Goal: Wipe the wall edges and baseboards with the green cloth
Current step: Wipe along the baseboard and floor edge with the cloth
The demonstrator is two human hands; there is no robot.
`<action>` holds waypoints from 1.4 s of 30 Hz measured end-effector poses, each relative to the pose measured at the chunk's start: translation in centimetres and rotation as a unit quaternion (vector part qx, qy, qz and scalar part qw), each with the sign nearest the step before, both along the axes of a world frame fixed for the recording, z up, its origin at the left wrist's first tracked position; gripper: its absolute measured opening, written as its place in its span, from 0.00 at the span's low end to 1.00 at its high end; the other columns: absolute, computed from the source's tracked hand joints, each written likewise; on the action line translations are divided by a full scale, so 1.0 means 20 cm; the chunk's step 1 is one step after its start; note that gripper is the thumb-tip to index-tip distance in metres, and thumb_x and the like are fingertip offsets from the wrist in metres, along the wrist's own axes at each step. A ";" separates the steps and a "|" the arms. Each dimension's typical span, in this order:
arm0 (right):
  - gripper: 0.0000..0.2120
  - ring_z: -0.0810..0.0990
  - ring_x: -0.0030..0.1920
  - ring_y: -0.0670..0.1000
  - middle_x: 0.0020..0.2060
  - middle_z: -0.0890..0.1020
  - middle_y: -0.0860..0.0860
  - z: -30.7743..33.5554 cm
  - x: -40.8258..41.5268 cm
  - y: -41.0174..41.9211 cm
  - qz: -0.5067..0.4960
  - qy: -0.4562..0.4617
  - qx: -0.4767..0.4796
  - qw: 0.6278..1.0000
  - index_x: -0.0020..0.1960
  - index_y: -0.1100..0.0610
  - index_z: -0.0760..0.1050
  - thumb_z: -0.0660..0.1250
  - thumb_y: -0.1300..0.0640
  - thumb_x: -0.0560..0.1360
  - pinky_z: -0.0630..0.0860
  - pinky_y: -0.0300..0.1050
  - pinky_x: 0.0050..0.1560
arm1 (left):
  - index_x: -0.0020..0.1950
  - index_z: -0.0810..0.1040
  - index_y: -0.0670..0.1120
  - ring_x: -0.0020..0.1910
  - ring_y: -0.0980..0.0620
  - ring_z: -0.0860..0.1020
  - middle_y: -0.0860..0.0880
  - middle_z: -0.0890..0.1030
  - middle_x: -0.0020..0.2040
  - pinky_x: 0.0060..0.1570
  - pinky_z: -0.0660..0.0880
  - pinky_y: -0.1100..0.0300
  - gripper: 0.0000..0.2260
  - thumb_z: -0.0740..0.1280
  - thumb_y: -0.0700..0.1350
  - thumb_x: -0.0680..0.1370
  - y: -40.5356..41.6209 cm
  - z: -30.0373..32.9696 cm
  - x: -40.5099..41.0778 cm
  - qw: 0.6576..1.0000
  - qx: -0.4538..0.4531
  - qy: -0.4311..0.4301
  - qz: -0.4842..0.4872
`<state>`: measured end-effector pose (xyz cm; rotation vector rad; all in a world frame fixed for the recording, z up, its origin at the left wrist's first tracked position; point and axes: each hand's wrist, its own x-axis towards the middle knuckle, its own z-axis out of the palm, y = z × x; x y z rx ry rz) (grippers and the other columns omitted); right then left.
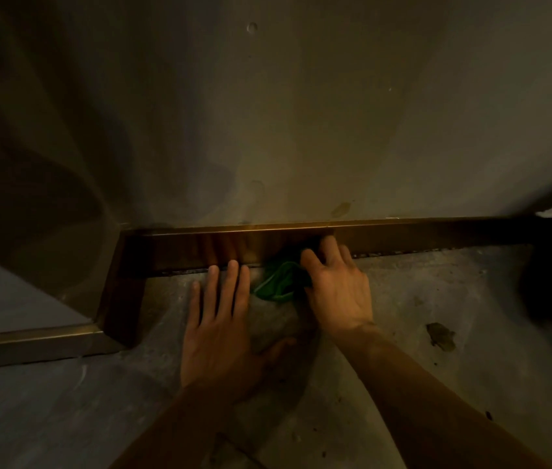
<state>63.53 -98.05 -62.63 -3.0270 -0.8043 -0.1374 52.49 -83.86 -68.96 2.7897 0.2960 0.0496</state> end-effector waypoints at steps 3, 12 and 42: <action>0.19 0.73 0.52 0.58 0.54 0.71 0.57 0.00 0.03 -0.08 -0.032 -0.004 -0.009 0.999 0.58 0.56 0.72 0.73 0.60 0.69 0.78 0.52 0.36 | 0.82 0.48 0.46 0.81 0.45 0.44 0.46 0.49 0.82 0.77 0.50 0.39 0.53 0.51 0.81 0.69 0.00 0.00 0.00 1.000 -0.001 0.002 0.003; 0.25 0.72 0.55 0.58 0.56 0.68 0.55 0.06 0.10 -0.41 -0.149 -0.014 -0.002 0.989 0.62 0.52 0.68 0.75 0.56 0.69 0.79 0.52 0.39 | 0.82 0.48 0.48 0.80 0.44 0.41 0.46 0.46 0.82 0.77 0.49 0.38 0.50 0.49 0.81 0.70 0.00 0.00 -0.01 1.000 0.005 0.001 -0.009; 0.29 0.73 0.59 0.52 0.59 0.75 0.50 0.35 -0.34 -0.14 -0.022 0.208 0.128 0.969 0.64 0.48 0.71 0.77 0.59 0.67 0.75 0.50 0.59 | 0.61 0.74 0.56 0.53 0.49 0.75 0.53 0.81 0.53 0.52 0.69 0.51 0.19 0.72 0.47 0.72 0.11 0.52 -0.06 0.982 -0.006 -0.081 -0.170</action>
